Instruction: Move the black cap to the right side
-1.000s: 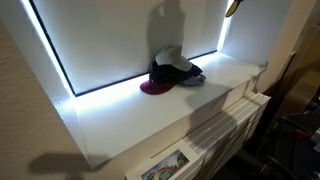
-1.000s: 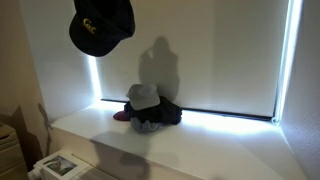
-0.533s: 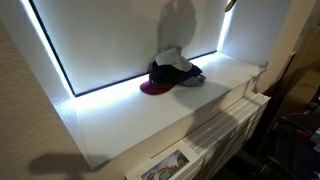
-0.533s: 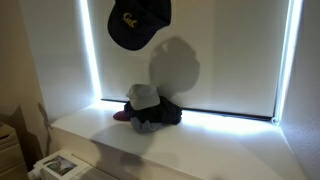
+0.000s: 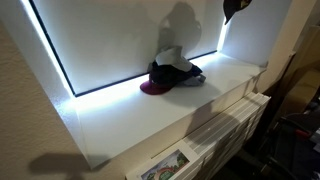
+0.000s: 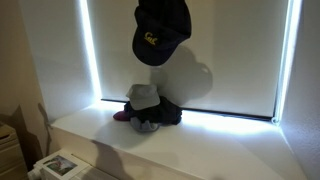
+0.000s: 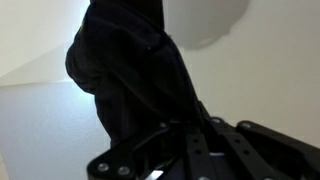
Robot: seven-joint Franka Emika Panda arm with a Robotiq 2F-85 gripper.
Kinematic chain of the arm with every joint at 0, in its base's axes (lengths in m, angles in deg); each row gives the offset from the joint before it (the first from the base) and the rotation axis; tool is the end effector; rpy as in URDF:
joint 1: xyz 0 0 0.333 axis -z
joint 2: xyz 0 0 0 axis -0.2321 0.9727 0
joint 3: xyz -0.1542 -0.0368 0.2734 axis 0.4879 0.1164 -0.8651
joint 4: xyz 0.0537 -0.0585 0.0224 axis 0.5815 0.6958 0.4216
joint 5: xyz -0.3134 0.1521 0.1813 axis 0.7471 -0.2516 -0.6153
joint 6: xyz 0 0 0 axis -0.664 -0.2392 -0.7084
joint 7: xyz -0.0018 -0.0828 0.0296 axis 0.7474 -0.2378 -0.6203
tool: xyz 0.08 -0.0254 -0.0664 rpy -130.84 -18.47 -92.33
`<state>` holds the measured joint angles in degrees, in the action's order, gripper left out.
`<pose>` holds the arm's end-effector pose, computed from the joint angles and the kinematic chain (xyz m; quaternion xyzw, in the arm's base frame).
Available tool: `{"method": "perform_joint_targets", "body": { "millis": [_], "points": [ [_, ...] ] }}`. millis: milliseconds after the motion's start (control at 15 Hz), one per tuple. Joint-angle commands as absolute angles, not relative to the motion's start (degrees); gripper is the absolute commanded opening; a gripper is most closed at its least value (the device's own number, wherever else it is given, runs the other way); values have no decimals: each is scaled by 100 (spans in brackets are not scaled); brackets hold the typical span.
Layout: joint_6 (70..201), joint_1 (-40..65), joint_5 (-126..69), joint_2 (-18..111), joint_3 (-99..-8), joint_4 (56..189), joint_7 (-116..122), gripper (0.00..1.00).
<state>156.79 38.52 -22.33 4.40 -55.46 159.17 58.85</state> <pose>0.4193 -0.2084 0.6469 -0.6825 0.5811 -0.4371 0.0737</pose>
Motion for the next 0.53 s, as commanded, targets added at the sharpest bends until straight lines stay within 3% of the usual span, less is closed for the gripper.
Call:
{"method": "perform_joint_targets", "body": {
  "millis": [0, 467],
  "points": [
    [15997, 4165, -1992, 681, -5650, 16011, 6094, 1],
    [15879, 4301, -1986, 1077, -5464, 15863, 6314, 1]
  ]
}}
